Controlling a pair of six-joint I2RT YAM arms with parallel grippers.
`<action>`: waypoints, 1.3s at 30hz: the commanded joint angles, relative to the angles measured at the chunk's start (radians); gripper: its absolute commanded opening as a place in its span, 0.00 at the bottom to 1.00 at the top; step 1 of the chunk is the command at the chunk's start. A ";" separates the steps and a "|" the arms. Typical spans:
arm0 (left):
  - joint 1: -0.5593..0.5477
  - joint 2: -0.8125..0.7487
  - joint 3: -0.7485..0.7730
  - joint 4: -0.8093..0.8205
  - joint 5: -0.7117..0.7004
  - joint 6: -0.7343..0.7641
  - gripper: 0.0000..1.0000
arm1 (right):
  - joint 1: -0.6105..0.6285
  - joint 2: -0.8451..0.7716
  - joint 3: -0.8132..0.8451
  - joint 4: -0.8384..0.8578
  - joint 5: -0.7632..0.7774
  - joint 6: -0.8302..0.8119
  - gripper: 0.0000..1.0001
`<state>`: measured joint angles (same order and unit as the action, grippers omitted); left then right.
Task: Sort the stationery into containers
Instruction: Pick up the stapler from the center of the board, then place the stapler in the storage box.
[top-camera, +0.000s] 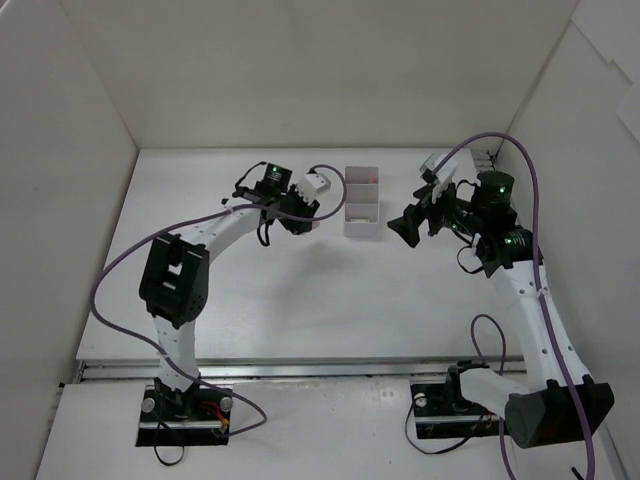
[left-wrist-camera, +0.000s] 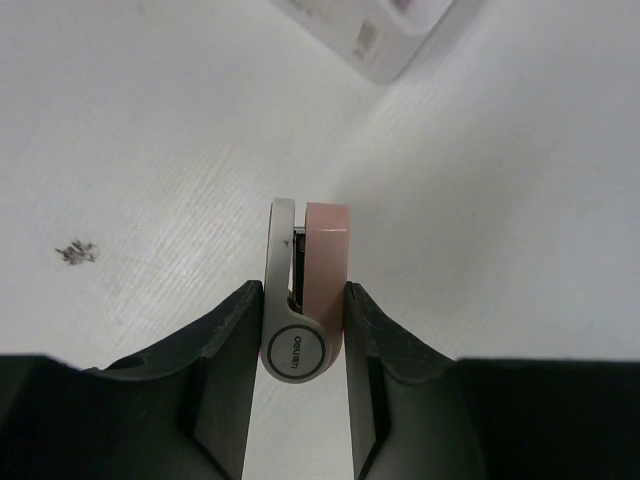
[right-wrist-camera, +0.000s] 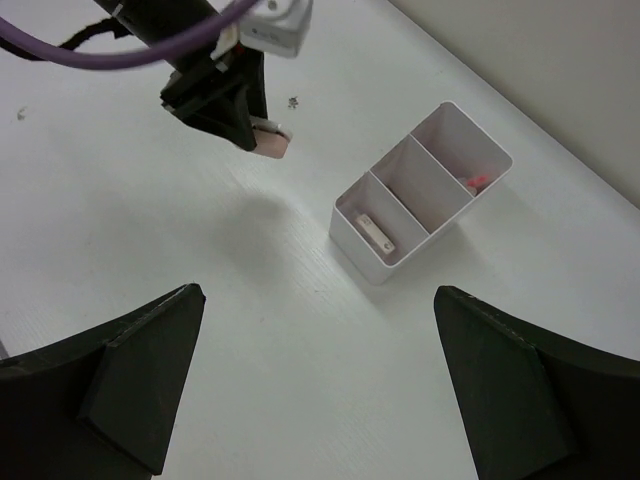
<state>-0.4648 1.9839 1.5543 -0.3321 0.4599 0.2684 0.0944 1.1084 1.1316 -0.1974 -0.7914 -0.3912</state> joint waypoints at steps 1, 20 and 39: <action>-0.009 -0.146 0.036 0.082 0.104 0.023 0.09 | -0.009 -0.030 -0.012 0.116 -0.003 0.069 0.98; -0.181 0.105 0.478 -0.028 -0.038 0.123 0.09 | -0.015 -0.297 -0.263 0.544 0.937 0.482 0.98; -0.247 0.260 0.578 0.034 -0.173 0.199 0.09 | -0.024 -0.262 -0.251 0.521 1.002 0.465 0.98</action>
<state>-0.7090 2.2688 2.0739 -0.3779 0.3141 0.4385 0.0780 0.8391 0.8509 0.2508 0.1810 0.0776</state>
